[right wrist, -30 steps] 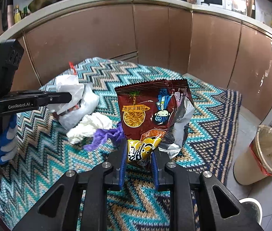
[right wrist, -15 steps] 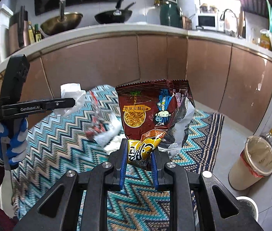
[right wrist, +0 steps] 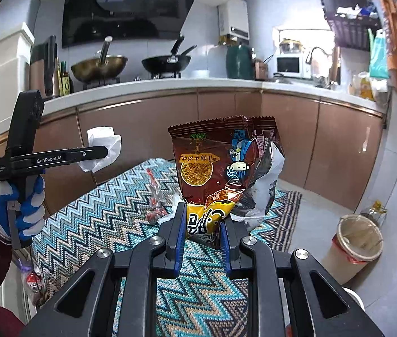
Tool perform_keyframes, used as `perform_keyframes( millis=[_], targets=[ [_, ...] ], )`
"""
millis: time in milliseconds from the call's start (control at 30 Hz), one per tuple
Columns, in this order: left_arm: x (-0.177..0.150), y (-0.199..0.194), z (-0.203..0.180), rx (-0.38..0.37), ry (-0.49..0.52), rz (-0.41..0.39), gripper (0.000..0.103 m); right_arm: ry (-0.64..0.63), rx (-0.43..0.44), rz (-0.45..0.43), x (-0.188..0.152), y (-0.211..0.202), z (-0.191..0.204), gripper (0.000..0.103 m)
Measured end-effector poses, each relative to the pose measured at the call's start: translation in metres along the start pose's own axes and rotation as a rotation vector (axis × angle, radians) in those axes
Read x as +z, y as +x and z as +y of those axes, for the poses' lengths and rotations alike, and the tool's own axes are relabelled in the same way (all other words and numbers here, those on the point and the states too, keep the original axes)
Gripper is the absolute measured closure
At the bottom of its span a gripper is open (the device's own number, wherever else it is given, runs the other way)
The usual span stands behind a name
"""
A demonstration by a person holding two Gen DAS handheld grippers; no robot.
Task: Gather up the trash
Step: 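Lift the tissue and brown snack bag and carry both to the bin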
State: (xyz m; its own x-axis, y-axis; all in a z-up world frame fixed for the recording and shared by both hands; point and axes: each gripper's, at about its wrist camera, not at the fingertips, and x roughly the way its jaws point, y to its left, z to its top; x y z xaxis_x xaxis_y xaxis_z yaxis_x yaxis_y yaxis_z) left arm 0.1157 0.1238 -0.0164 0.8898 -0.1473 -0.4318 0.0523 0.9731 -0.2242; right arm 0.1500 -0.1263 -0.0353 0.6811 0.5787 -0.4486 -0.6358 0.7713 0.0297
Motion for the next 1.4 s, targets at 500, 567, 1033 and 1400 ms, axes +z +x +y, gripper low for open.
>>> perform_keyframes(
  millis=[500,567,1033,1400],
  targets=[
    [0.004,0.071,-0.172,-0.22,0.196,0.111,0.098,0.177,-0.214,-0.033,-0.046,-0.078,-0.087,0.082],
    [0.001,0.09,-0.195,-0.254,0.219,0.144,0.098,0.218,-0.257,-0.018,-0.056,-0.081,-0.108,0.081],
    [-0.066,0.269,-0.326,-0.344,0.313,0.458,0.098,0.415,-0.443,0.188,-0.143,-0.031,-0.231,0.08],
    [-0.113,0.366,-0.366,-0.354,0.262,0.626,0.095,0.487,-0.49,0.269,-0.183,0.012,-0.288,0.065]
  ],
)
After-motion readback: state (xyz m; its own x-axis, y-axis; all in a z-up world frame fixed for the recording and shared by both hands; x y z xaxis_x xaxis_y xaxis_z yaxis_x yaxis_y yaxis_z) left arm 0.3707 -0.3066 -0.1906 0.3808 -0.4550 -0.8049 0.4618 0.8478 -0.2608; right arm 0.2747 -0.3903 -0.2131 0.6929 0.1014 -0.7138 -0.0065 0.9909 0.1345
